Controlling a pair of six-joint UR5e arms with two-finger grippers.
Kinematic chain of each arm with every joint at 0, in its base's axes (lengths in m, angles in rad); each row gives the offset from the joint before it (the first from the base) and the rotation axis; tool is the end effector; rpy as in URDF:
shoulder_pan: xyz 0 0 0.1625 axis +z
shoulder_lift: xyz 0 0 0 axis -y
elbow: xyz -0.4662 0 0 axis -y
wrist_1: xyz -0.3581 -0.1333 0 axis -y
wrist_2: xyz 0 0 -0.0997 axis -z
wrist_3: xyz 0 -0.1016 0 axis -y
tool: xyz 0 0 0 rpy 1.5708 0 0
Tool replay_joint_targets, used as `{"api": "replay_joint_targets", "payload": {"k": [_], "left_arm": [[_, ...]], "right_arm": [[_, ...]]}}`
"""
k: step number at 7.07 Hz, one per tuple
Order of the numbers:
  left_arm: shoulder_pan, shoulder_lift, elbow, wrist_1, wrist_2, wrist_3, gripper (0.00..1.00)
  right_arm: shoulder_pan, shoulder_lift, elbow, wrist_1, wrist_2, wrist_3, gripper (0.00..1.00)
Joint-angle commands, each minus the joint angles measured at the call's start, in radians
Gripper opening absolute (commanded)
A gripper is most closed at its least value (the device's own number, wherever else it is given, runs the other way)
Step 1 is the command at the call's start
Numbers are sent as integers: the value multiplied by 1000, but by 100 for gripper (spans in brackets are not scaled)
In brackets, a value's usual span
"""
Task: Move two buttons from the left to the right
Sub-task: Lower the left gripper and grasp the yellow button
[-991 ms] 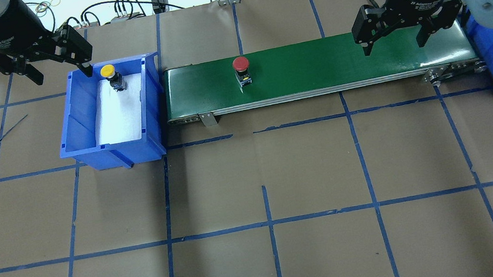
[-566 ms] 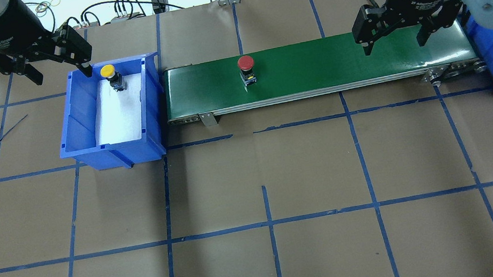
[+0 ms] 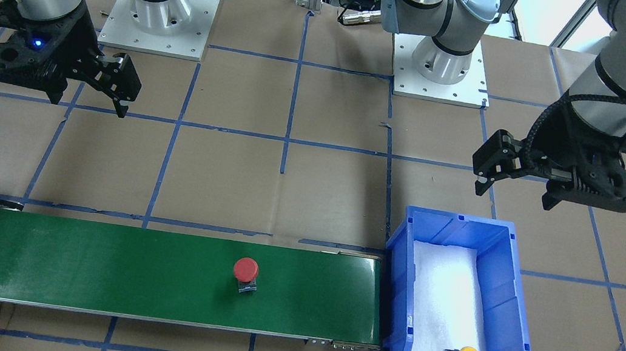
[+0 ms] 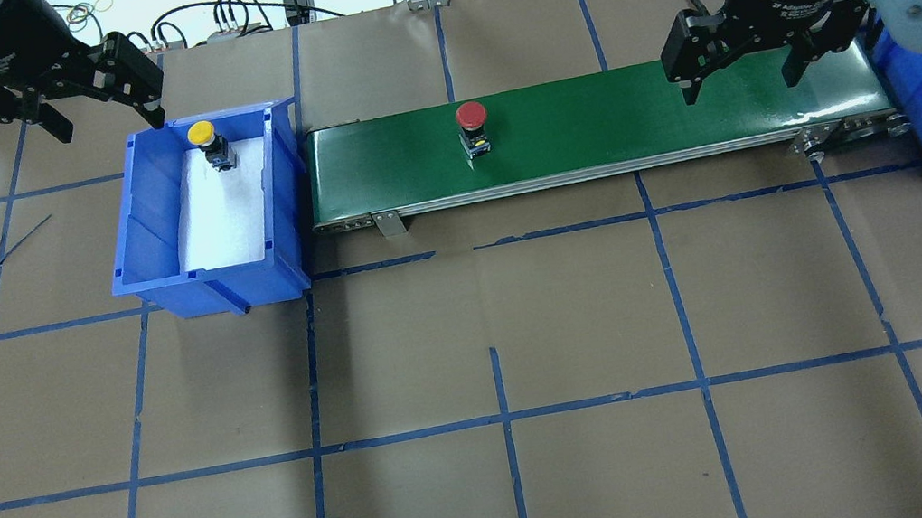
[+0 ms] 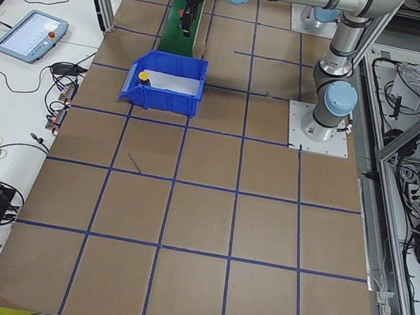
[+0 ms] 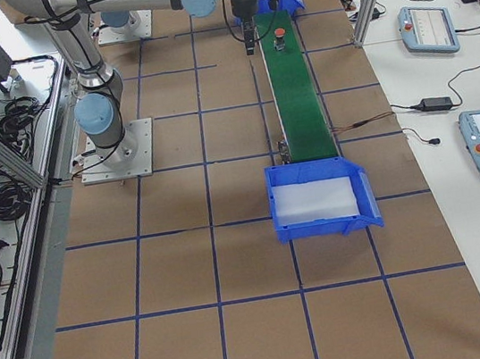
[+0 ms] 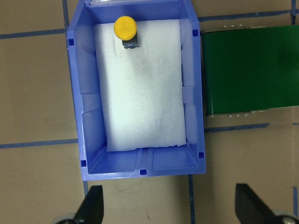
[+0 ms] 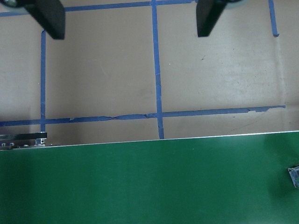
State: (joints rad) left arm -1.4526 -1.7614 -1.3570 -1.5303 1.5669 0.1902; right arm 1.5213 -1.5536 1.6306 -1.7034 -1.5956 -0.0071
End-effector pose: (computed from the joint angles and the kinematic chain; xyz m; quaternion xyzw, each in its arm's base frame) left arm -0.0676 -0.5642 0.5335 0.0360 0.9988 -0.0318 0.0030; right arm 0.1074 -0.4761 0.5052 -0.0215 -0.9993 0.0274 0.0132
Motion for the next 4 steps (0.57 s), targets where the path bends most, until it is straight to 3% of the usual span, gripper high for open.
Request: {"api": "replay_joint_targets", "payload": {"k": [1, 4], "left_arm": [[8, -198, 107, 127, 65, 70, 100], [14, -350, 128, 277, 51, 84, 100]], "right_arm": [[-1, 0, 0, -2, -1, -1, 100], [-4, 0, 0, -2, -3, -4, 100]]}}
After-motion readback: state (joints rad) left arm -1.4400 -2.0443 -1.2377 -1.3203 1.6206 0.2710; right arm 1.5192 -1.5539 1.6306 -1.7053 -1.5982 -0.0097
